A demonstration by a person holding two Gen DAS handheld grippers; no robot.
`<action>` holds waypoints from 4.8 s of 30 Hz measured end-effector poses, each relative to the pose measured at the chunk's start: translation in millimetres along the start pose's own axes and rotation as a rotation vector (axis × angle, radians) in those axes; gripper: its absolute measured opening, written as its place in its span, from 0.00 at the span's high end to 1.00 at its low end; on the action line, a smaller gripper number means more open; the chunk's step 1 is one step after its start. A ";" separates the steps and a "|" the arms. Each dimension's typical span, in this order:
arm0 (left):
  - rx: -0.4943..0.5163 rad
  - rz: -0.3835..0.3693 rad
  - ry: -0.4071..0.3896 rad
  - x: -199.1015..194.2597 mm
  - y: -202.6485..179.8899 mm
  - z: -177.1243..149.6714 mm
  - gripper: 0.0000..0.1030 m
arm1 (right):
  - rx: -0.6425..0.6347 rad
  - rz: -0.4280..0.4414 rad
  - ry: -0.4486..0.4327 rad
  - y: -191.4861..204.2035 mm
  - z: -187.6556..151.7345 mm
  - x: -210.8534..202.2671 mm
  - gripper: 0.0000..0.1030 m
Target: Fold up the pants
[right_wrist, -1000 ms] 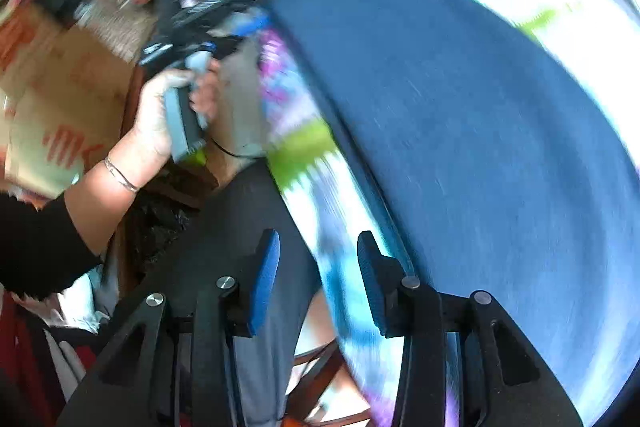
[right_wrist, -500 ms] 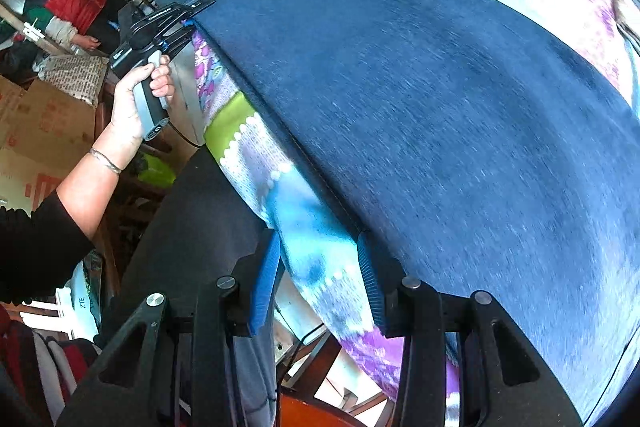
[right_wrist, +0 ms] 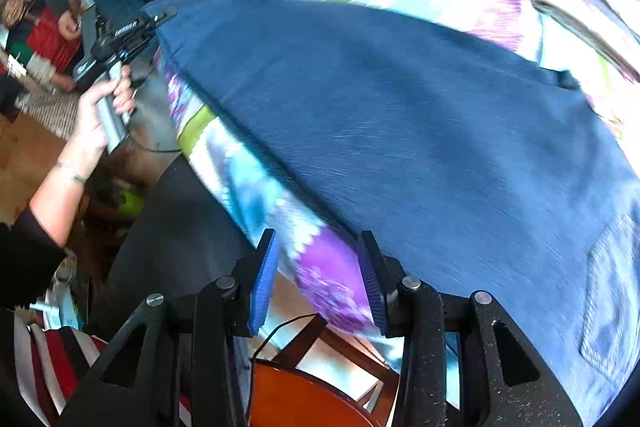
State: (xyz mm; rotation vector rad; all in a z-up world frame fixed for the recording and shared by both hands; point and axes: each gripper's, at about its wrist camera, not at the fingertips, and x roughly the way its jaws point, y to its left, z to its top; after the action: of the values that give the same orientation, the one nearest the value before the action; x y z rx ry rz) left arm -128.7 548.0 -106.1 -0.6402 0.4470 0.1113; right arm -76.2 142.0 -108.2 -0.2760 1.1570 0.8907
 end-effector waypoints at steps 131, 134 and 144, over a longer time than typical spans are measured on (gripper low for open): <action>-0.200 0.313 0.174 -80.7 -48.5 -87.8 0.34 | -0.198 -0.399 -0.443 72.7 102.4 46.5 0.76; -0.156 0.281 0.173 -70.6 -64.7 -82.1 0.33 | -0.039 -0.356 -0.497 29.8 87.7 -0.3 0.77; -0.032 0.171 0.274 -11.9 -141.6 -90.4 0.33 | 0.571 -0.346 -0.719 -159.2 -75.2 -160.5 0.89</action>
State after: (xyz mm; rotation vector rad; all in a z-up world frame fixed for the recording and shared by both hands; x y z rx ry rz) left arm -139.3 381.0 -87.0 -0.6510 0.7660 0.1940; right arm -29.4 -80.5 -37.0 0.2933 0.6145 0.2747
